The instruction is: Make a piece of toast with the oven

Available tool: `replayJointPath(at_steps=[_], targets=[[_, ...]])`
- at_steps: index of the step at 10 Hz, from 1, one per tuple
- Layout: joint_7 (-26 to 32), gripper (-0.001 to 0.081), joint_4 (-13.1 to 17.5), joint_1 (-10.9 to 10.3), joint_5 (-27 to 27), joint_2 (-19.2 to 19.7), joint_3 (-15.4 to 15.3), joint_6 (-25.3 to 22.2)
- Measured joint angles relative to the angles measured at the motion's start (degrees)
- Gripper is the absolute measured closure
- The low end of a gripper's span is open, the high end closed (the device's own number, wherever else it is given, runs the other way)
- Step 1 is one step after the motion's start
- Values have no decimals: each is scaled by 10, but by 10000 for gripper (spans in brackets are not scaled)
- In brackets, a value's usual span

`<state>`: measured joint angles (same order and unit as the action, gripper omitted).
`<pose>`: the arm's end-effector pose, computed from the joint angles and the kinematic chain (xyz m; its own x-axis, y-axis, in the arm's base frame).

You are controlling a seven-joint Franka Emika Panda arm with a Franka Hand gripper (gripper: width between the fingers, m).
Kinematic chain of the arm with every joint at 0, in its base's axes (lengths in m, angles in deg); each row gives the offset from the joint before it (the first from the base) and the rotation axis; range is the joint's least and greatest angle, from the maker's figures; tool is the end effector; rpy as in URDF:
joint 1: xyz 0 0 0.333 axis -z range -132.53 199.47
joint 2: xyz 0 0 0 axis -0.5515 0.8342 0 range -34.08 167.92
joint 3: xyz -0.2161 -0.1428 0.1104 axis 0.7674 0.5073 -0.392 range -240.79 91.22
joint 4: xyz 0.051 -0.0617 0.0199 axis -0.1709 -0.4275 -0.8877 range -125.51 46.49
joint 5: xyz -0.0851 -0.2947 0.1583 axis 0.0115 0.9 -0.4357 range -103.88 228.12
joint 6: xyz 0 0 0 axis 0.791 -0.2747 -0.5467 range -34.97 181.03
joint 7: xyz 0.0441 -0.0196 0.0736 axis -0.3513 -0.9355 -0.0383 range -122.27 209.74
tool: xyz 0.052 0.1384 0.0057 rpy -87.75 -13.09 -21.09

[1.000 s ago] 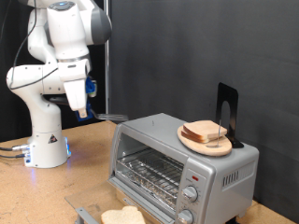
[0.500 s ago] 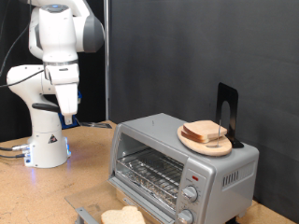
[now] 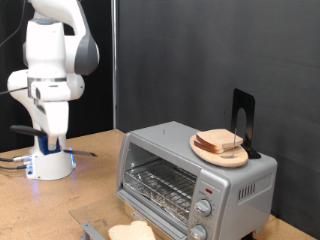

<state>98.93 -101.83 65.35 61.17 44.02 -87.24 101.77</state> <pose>0.3580 -0.1321 0.3347 0.8250 0.5651 -0.0001 0.5607 -0.8186 0.1247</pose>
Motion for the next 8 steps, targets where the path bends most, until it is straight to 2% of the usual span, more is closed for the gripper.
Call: replayJointPath(at_steps=[2, 4, 6, 8], targets=[[-80, 402, 38, 29, 47, 65, -19, 37], [-142, 402, 71, 48, 115, 126, -29, 76], [-184, 402, 110, 56, 172, 188, -31, 94], [-218, 402, 159, 55, 194, 250, -31, 86]])
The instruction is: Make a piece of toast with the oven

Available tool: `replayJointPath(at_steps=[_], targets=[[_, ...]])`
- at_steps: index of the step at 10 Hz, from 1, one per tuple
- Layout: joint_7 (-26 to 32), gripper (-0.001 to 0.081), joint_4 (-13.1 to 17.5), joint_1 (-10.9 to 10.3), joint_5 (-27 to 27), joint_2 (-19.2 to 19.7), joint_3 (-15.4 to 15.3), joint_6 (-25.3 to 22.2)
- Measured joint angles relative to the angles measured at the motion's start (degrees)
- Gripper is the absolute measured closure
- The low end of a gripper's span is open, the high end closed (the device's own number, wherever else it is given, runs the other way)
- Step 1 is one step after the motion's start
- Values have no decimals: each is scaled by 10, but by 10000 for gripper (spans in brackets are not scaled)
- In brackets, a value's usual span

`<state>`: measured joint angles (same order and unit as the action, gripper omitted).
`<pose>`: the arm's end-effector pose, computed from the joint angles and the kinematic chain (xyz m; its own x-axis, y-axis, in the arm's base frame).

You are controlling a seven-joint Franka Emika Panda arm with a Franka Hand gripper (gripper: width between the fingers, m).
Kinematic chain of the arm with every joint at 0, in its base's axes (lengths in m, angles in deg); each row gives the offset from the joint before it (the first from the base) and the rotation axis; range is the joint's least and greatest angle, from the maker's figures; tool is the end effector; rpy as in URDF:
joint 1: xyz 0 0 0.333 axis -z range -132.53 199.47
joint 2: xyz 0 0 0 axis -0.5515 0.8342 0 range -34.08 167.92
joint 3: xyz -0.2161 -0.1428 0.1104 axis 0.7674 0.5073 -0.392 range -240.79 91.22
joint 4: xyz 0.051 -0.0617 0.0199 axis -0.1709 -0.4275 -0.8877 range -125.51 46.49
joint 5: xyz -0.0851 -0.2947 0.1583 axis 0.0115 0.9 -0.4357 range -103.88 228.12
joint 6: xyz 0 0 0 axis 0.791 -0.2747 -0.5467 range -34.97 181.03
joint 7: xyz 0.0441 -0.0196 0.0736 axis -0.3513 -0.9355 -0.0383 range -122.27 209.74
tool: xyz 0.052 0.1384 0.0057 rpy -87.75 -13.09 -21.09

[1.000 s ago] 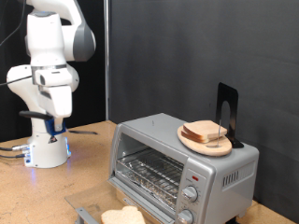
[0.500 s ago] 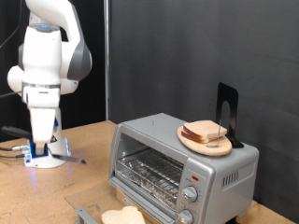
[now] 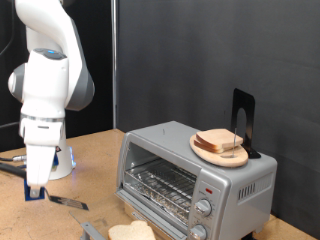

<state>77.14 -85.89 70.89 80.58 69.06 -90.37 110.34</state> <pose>0.4439 -0.1824 0.2776 0.8999 0.4336 -0.0460 0.4331 -0.8766 0.2099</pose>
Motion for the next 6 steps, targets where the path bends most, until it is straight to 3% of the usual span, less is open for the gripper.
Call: replayJointPath(at_steps=[3, 6], targets=[[-60, 402, 73, -11, 28, 87, -1, -31], [-91, 402, 94, -21, 60, 130, -1, -31]])
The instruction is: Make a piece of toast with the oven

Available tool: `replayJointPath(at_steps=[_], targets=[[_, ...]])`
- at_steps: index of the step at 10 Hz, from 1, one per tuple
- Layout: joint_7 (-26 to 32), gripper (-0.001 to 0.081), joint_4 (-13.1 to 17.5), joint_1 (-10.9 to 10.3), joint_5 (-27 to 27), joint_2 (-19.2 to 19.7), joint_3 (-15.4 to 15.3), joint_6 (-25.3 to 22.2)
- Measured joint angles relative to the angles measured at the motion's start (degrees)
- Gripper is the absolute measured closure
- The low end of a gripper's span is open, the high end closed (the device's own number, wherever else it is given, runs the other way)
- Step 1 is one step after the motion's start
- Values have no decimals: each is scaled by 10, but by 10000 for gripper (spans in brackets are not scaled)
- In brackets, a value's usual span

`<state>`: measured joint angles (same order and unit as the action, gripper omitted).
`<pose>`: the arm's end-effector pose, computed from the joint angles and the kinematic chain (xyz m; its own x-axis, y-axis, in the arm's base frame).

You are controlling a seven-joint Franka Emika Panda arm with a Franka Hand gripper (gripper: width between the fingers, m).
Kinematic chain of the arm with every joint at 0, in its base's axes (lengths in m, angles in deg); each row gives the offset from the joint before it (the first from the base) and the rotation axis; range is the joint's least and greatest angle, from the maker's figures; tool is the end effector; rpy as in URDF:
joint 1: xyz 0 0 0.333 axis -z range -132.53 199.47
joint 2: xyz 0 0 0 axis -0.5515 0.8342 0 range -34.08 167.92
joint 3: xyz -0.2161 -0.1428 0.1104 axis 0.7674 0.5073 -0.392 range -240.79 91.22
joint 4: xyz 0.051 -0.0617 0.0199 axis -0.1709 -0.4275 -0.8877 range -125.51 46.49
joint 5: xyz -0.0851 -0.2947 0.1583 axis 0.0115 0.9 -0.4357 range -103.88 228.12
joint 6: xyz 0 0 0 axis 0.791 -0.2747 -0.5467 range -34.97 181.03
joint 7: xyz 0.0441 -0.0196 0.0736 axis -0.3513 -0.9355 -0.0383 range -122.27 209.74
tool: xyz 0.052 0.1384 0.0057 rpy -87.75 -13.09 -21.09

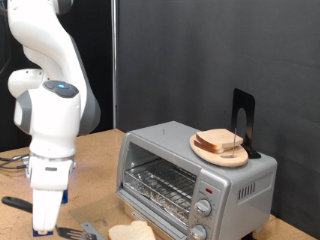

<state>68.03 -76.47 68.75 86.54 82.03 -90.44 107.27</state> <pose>0.4806 -0.1788 0.2261 0.9172 0.3850 -0.1026 0.3974 -0.9027 0.1649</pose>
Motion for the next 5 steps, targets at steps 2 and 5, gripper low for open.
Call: replayJointPath(at_steps=[2, 5], targets=[[-2, 402, -5, -3, 8, 6, 0, 14], [-3, 402, -14, -9, 9, 7, -1, 23]])
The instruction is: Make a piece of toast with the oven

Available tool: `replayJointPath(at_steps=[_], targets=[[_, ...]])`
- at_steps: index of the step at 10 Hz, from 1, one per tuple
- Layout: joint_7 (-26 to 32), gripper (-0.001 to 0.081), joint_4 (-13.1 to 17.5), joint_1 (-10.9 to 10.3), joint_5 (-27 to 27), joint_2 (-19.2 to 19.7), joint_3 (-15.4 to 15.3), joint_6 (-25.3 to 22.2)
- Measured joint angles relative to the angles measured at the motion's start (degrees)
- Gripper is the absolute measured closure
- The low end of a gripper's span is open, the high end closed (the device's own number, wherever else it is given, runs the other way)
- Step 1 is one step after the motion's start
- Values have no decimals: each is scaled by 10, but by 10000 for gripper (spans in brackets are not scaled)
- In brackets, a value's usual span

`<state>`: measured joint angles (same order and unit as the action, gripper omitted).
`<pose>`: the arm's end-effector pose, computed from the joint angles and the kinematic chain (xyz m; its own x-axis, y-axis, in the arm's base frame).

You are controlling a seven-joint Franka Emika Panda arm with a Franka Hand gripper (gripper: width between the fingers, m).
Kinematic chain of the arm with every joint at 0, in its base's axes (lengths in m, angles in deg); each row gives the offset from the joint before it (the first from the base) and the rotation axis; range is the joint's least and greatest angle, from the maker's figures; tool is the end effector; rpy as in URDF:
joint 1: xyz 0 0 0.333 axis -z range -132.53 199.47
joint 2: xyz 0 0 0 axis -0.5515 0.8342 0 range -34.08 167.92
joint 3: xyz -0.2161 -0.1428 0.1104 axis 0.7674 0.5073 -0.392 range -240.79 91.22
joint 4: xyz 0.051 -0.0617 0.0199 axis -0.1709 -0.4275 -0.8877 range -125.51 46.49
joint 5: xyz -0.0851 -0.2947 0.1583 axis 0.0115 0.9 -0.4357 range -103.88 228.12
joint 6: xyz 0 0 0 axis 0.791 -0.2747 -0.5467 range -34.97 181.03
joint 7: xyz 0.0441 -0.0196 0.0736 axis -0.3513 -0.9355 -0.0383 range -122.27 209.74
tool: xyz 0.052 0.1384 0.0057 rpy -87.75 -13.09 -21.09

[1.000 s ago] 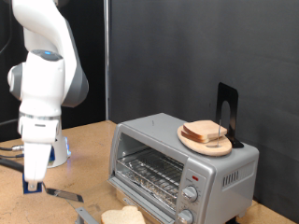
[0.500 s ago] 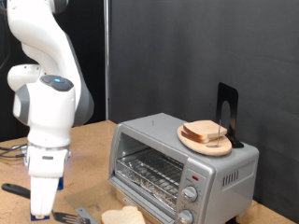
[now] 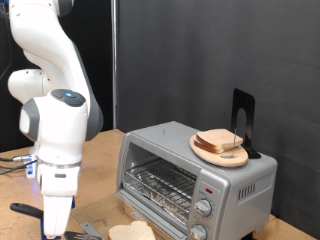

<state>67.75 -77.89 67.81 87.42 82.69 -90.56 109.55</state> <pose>0.4804 -0.1652 0.2150 0.9036 0.4176 -0.0953 0.4280 -0.8892 0.1615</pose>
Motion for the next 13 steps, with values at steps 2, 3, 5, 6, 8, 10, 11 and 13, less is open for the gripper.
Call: replayJointPath(at_steps=[2, 3, 5, 6, 8, 10, 11, 13], targets=[[-8, 402, -2, -4, 0, 0, 0, 0], [-9, 402, -3, -5, 0, 1, 0, 0], [-11, 402, -5, -6, 0, 2, 0, -2], [-14, 402, -6, -6, 2, 3, 0, -4], [-25, 402, -6, -9, 6, 6, 0, -6], [-32, 402, -6, -16, 6, 6, -1, -6], [-35, 402, -6, -20, 6, 6, -3, -6], [-39, 402, -6, -27, 5, 6, -9, -6]])
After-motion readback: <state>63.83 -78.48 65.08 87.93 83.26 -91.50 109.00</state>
